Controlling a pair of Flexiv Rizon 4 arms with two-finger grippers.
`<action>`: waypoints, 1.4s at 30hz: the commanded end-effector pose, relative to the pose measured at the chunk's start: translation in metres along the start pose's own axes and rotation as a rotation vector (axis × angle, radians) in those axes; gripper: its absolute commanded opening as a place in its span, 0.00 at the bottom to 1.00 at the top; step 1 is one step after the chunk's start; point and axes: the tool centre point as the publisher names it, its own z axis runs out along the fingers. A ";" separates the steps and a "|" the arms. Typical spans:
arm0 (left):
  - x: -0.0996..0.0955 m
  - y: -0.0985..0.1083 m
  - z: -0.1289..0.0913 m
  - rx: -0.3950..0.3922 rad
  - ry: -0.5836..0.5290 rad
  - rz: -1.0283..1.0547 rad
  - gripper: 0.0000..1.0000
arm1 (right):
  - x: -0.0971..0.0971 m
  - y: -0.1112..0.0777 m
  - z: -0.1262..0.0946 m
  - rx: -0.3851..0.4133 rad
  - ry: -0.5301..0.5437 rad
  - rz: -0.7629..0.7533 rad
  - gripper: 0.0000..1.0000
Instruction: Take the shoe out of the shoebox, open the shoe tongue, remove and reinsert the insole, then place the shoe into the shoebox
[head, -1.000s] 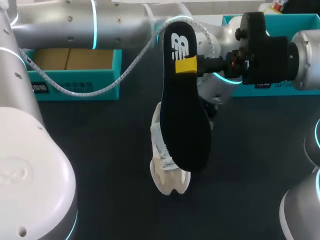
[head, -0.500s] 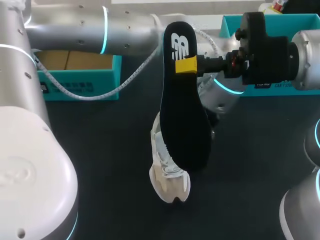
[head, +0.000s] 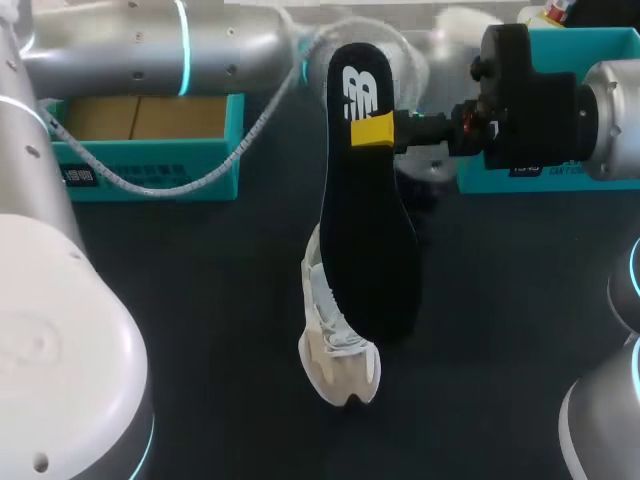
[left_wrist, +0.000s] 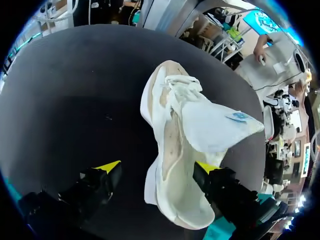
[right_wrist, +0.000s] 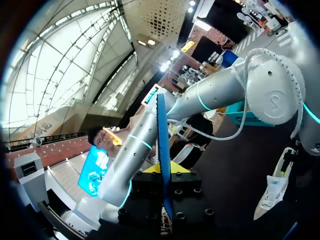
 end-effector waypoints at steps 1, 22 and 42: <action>0.022 0.004 -0.027 0.014 -0.144 0.010 1.00 | -0.001 0.001 0.004 0.000 -0.001 0.001 0.00; 0.092 -0.017 -0.114 -0.094 -0.743 0.135 1.00 | -0.001 0.001 0.004 0.000 -0.001 0.001 0.00; 0.109 -0.016 -0.127 -0.062 -0.812 0.148 1.00 | -0.001 0.001 0.004 0.000 -0.001 0.001 0.00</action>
